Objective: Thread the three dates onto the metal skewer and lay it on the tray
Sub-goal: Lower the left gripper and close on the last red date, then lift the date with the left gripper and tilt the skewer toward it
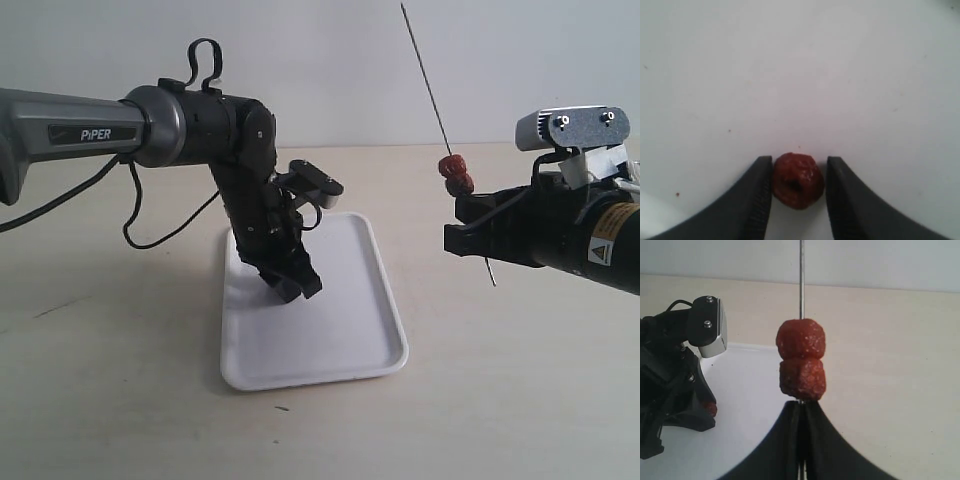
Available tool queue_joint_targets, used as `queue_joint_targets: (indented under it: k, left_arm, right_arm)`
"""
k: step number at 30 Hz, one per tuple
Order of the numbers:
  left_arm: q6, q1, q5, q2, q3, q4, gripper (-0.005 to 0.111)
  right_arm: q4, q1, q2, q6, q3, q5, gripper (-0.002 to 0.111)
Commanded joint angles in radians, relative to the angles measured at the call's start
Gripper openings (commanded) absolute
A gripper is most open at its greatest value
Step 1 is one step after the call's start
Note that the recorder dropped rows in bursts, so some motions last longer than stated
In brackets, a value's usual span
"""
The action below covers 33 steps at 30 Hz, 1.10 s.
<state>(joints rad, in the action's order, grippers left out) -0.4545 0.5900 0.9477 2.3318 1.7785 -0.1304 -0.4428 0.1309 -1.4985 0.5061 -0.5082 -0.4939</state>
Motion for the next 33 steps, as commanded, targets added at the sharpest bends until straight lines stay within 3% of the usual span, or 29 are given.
queue_joint_targets:
  k: [1, 13, 18, 25, 30, 33]
  left_arm:
    - [0.013, -0.002, -0.001, -0.003, 0.006, -0.014, 0.036]
    - [0.013, -0.002, -0.001, -0.003, 0.006, -0.042, 0.036]
    - [0.013, -0.002, -0.001, -0.003, 0.006, -0.046, 0.022]
    - [0.013, -0.009, 0.007, -0.006, 0.007, -0.059, 0.021]
    - [-0.016, -0.065, 0.035, -0.046, 0.007, -0.185, 0.021]
    - [-0.147, -0.143, 0.112, -0.067, 0.007, -0.440, 0.021]
  right_arm:
    - [-0.005, -0.003, 0.010, -0.007, 0.002, -0.016, 0.000]
    - [-0.008, -0.003, 0.010, -0.007, 0.002, -0.016, 0.000]
    - [-0.008, -0.003, 0.010, -0.007, 0.002, -0.016, 0.000]
    - [-0.008, -0.003, 0.010, -0.007, 0.002, -0.016, 0.000]
    - [-0.015, -0.003, 0.010, -0.007, 0.002, 0.004, 0.000]
    - [-0.045, -0.003, 0.010, -0.007, 0.002, 0.035, 0.000]
